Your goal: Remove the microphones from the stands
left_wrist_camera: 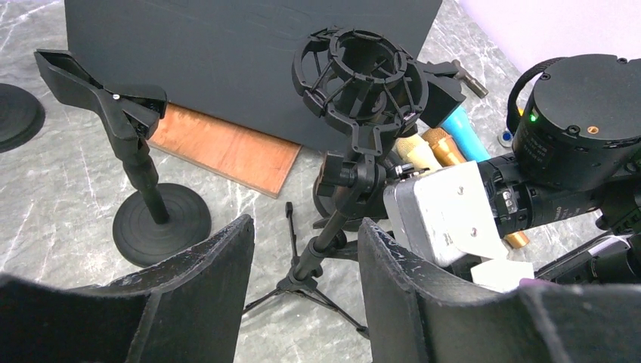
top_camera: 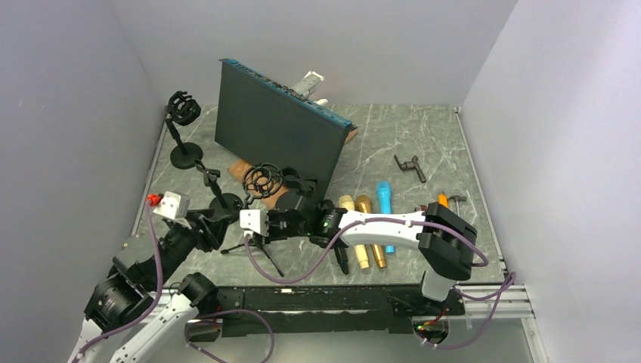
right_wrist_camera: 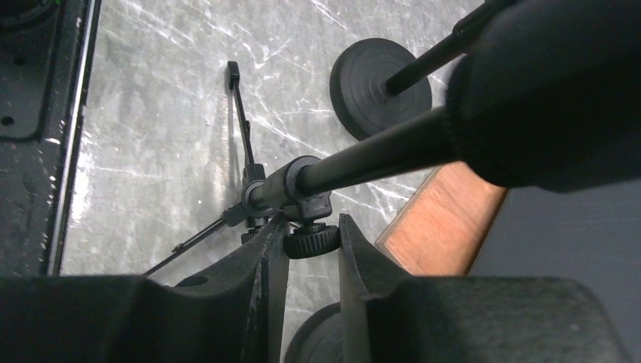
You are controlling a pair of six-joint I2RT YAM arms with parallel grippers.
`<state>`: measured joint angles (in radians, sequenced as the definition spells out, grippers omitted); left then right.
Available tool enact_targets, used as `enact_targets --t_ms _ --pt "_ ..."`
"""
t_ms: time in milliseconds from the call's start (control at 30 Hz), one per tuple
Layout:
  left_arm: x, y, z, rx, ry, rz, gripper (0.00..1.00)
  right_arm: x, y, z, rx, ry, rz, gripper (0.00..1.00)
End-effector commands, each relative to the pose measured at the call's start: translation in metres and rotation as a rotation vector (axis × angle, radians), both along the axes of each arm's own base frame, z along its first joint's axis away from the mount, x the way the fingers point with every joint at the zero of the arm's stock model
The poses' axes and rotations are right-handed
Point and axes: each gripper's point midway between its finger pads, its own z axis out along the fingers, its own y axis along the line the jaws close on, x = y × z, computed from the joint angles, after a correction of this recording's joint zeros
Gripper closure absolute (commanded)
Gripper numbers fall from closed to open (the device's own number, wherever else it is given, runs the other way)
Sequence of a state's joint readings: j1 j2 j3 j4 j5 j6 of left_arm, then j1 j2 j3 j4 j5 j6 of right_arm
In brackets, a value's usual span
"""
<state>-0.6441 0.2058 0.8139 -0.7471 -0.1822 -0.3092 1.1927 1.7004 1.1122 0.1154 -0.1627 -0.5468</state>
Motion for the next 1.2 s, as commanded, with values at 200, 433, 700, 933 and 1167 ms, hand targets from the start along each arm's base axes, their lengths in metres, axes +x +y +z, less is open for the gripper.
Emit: enact_targets --t_ms 200,433,700,933,1167 --pt "-0.007 0.017 0.019 -0.041 -0.06 0.055 0.45 0.009 -0.008 -0.006 -0.073 -0.201 -0.083 1.0" --pt "-0.006 0.022 0.022 -0.05 -0.068 0.082 0.47 0.018 -0.03 -0.028 -0.232 -0.601 -0.266 1.0" --pt "-0.007 0.026 0.024 -0.066 -0.069 0.101 0.49 0.021 -0.039 -0.022 -0.26 -1.049 -0.397 1.0" --pt "-0.007 0.026 0.025 -0.067 -0.067 0.104 0.49 0.017 -0.033 -0.011 -0.158 -1.119 -0.45 1.0" --pt "-0.004 0.023 0.022 -0.068 -0.06 0.101 0.49 0.006 -0.033 -0.041 -0.266 -0.888 -0.316 0.76"
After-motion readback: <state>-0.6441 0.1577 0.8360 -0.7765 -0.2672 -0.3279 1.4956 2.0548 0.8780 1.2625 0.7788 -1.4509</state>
